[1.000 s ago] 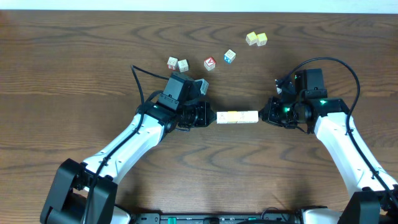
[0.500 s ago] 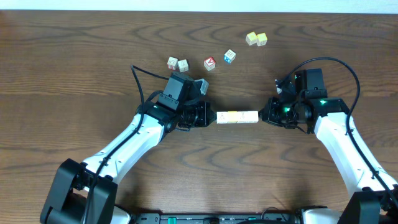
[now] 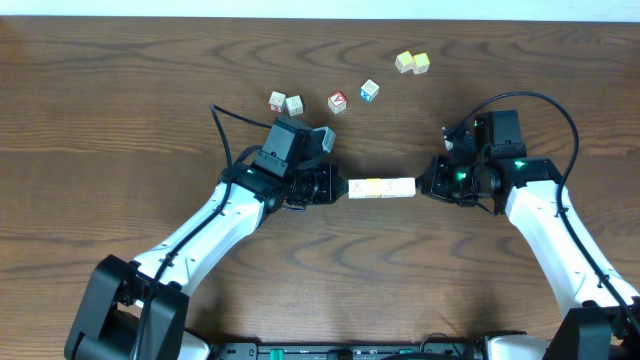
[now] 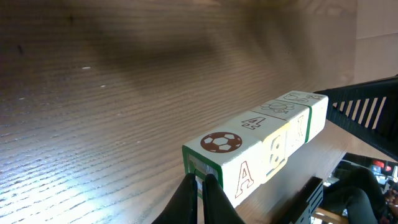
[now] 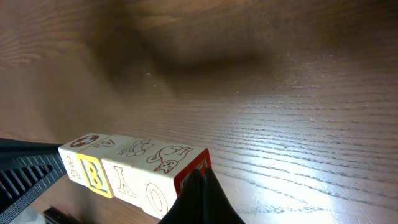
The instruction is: Lift 4 blocks
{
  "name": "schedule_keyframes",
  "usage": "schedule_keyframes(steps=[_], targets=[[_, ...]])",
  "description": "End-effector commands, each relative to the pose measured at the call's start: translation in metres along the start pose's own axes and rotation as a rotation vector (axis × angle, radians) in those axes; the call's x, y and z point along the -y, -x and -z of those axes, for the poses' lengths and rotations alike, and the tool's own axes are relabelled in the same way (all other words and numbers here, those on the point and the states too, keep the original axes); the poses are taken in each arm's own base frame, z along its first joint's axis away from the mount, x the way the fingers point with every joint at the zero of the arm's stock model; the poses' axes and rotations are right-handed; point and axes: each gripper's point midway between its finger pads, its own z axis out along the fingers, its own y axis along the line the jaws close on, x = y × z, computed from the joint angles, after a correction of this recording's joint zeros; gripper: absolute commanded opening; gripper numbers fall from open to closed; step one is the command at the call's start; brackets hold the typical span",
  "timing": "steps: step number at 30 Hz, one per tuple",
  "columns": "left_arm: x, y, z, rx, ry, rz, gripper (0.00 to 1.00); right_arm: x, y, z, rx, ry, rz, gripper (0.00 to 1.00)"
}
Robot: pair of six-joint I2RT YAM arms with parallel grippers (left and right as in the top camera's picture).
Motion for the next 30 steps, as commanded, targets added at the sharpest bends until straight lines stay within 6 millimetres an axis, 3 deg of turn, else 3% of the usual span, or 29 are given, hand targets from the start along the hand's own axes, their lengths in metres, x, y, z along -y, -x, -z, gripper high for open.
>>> schedule_keyframes(steps=[1,30], targets=[[0.0209,-0.0068,-0.0001,-0.032,-0.074,-0.029,0.07,-0.0312,-0.0051,0.0047,-0.023,0.114,0.040,0.01],[0.0231,-0.0038,-0.0001,-0.021,-0.082,-0.028,0.07,-0.0282,-0.0049,0.0019,-0.014,0.074,0.053,0.01]])
